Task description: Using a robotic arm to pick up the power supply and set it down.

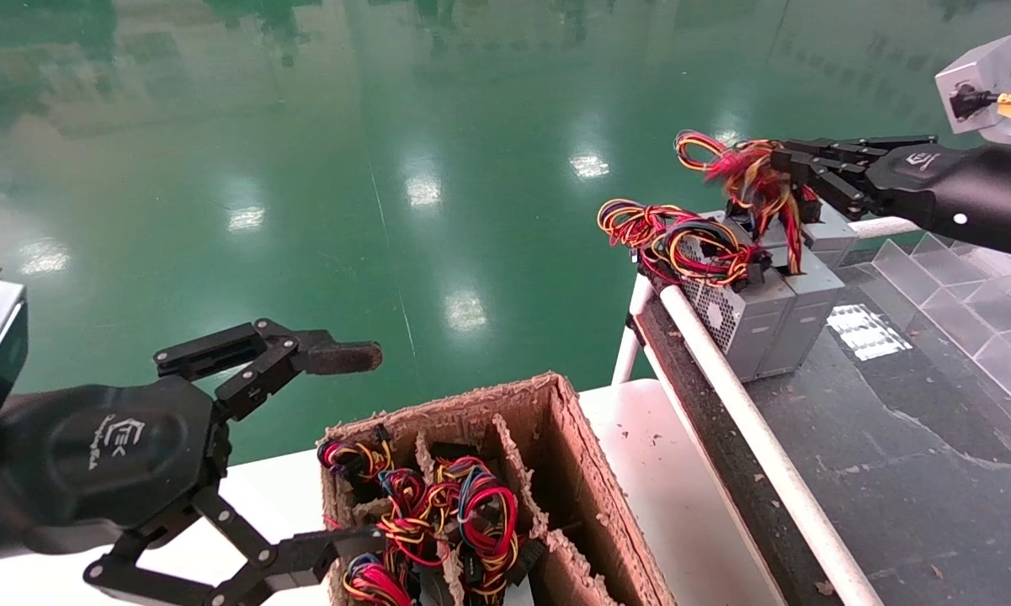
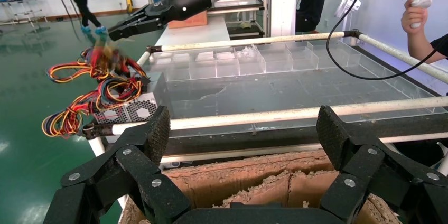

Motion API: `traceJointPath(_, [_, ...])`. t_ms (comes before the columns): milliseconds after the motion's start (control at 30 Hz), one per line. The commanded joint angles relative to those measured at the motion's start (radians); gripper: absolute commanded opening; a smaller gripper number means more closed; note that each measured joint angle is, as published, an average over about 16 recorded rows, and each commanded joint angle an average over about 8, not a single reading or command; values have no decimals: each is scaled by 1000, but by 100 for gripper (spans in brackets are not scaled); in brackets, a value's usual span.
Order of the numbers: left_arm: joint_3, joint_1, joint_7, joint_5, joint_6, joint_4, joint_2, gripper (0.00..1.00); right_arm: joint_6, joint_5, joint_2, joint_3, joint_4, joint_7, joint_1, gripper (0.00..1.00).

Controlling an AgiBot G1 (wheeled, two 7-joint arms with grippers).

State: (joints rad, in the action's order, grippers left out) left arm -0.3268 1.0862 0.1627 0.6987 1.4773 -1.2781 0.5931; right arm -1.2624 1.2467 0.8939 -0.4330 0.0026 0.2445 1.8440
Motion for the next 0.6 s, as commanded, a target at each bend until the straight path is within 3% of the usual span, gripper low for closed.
traceJointPath(33, [0,0,0,0,0,0,0,100,2,2,-1,-1,-1,-3,2,100])
traceJointPath(367, [0,0,0,0,0,0,0,100,-27,-40,-23,26,4,-1,-3,100])
traceJointPath(600, [0,0,0,0,0,1,0,100,-48,-86,-46,43,100,-26,-61,100])
